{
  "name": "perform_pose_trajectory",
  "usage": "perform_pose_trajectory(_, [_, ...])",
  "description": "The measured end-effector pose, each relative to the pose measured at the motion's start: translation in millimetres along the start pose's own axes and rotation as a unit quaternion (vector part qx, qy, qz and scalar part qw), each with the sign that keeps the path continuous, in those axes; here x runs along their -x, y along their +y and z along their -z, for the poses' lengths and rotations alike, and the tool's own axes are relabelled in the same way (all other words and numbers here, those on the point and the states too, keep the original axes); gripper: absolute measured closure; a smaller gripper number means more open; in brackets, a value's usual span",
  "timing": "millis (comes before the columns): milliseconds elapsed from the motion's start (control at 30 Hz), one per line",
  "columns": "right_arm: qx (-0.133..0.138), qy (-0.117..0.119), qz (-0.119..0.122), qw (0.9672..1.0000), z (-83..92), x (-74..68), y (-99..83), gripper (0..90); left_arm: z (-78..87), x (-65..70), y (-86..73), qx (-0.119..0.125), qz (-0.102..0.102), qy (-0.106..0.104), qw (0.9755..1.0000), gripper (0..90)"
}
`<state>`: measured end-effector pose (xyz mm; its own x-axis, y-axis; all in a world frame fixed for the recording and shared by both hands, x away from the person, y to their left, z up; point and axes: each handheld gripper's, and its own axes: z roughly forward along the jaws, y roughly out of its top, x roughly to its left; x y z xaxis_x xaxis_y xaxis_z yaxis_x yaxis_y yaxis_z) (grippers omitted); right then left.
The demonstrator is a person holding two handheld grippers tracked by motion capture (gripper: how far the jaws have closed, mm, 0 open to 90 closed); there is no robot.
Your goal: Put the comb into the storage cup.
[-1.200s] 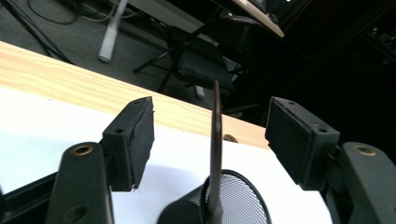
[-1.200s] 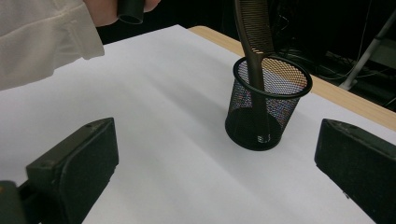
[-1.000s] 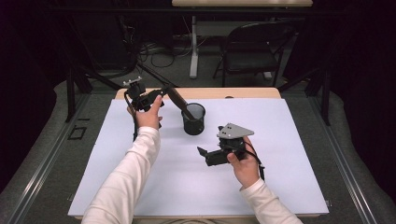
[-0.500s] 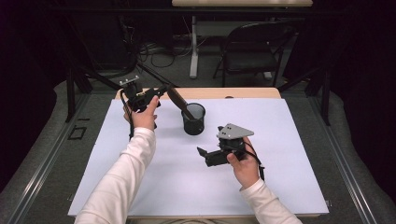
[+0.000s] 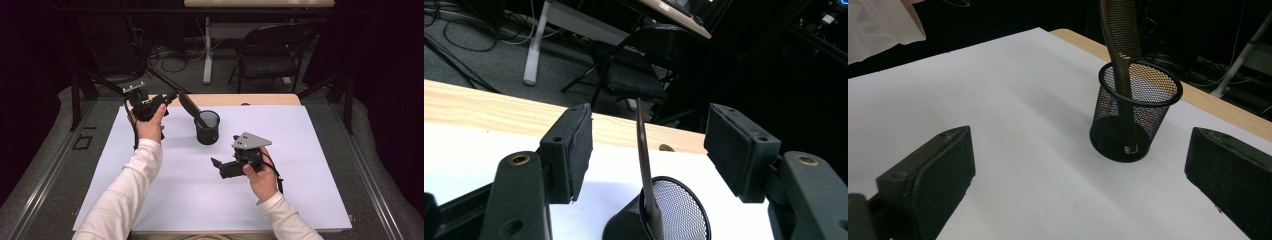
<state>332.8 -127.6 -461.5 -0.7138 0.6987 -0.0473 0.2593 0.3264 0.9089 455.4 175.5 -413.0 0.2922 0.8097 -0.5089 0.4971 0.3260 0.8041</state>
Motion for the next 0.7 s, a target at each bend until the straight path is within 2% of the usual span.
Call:
perform_pose_trajectory(233, [-0.001,-0.001,0.000,1.0000,0.0,-0.1,-0.1,0.0,4.9,3.0,0.8,0.000,-0.003,-0.014,0.9999,36.1])
perform_pose_trajectory(300, [-0.001,0.000,0.000,1.0000,0.0,-0.1,0.0,0.0,6.2,3.8,0.5,-0.003,0.003,-0.019,0.9998,35.9])
perform_pose_trajectory(600, [0.001,-0.002,0.000,1.0000,0.5,-0.3,0.1,0.0,12.9,5.7,0.8,-0.012,-0.005,-0.025,0.9996,25.8])
perform_pose_trajectory(700, [0.001,-0.002,0.001,1.0000,0.5,-0.2,0.1,0.0,14.8,5.9,1.0,-0.014,-0.001,-0.028,0.9995,23.7])
